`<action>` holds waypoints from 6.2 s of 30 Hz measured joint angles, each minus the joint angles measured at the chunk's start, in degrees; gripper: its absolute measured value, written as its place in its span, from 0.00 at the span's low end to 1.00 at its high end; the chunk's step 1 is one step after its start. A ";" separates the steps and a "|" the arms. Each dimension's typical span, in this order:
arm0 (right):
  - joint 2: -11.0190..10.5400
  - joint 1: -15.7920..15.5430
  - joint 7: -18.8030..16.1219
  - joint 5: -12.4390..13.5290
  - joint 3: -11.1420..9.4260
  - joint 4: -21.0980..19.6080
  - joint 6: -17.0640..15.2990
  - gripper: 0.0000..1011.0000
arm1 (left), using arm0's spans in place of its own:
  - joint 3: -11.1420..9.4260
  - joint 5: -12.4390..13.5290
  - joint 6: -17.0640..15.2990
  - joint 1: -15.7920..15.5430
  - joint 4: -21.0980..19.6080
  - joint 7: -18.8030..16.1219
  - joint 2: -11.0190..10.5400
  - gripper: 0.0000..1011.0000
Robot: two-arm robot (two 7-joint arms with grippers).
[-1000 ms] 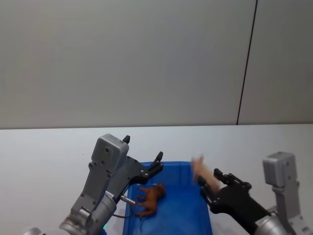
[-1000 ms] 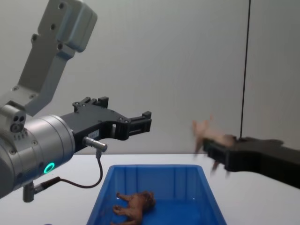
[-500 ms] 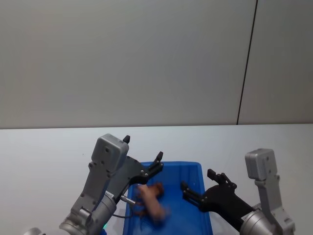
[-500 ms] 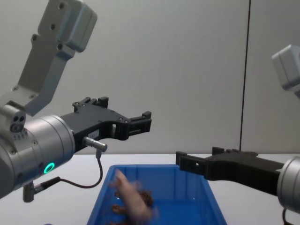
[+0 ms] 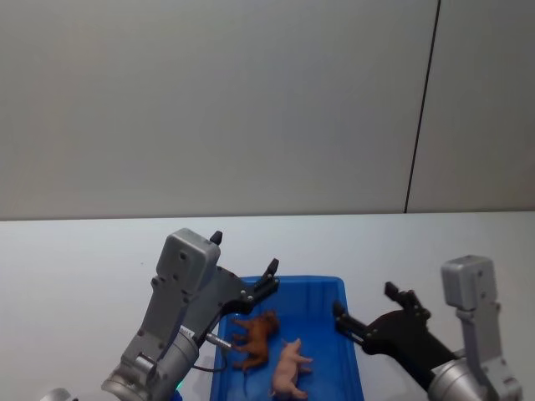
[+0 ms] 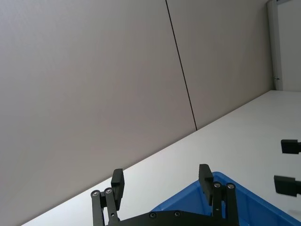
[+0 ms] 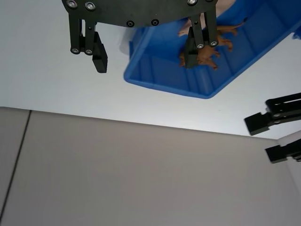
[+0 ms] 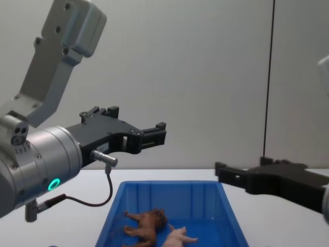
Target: Pick up the two dolls from the table and place them into the box.
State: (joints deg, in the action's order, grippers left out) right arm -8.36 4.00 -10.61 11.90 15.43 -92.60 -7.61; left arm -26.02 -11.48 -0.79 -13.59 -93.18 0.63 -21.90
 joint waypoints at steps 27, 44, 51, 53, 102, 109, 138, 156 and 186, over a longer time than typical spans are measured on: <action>-2.18 -4.26 7.88 1.51 -1.71 -3.88 2.77 0.99 | 0.43 -0.73 -1.78 0.78 -1.15 -0.89 -0.64 0.99; -2.41 -4.73 8.72 1.67 -1.90 -4.30 3.02 0.99 | 2.26 -6.76 -9.48 5.28 -6.71 -6.19 -4.04 0.99; -2.44 -4.78 8.83 1.72 -1.94 -4.36 3.06 0.99 | 3.00 -9.46 -12.23 7.37 -8.74 -8.71 -5.44 0.99; -2.45 -4.79 8.85 1.73 -1.95 -4.37 3.08 0.99 | 3.39 -10.76 -13.64 8.19 -9.59 -9.88 -6.07 0.99; -2.49 -4.86 8.95 1.72 -1.94 -4.42 3.11 0.99 | 6.17 -17.38 -23.17 11.97 -6.03 -9.06 -7.62 0.79; -2.49 -4.86 8.95 1.72 -1.94 -4.42 3.11 0.99 | 6.21 -17.55 -23.36 11.94 -5.10 -8.10 -7.29 0.58; -2.49 -4.86 8.95 1.73 -1.94 -4.42 3.11 0.99 | 6.79 -15.10 -18.89 12.09 -7.36 -5.93 -6.72 0.17; -2.49 -4.86 8.95 1.73 -1.94 -4.42 3.10 0.99 | 7.46 -13.08 -11.29 9.12 -8.99 4.72 -6.07 0.14; -2.49 -4.86 8.95 1.73 -1.94 -4.42 3.11 0.99 | 6.49 -19.17 -4.79 2.50 -1.45 30.05 -2.24 0.76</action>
State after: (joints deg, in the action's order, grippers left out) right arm -10.85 -0.87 -1.66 13.62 13.49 -97.02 -4.51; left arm -19.54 -30.65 -5.58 -11.09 -94.62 30.67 -24.13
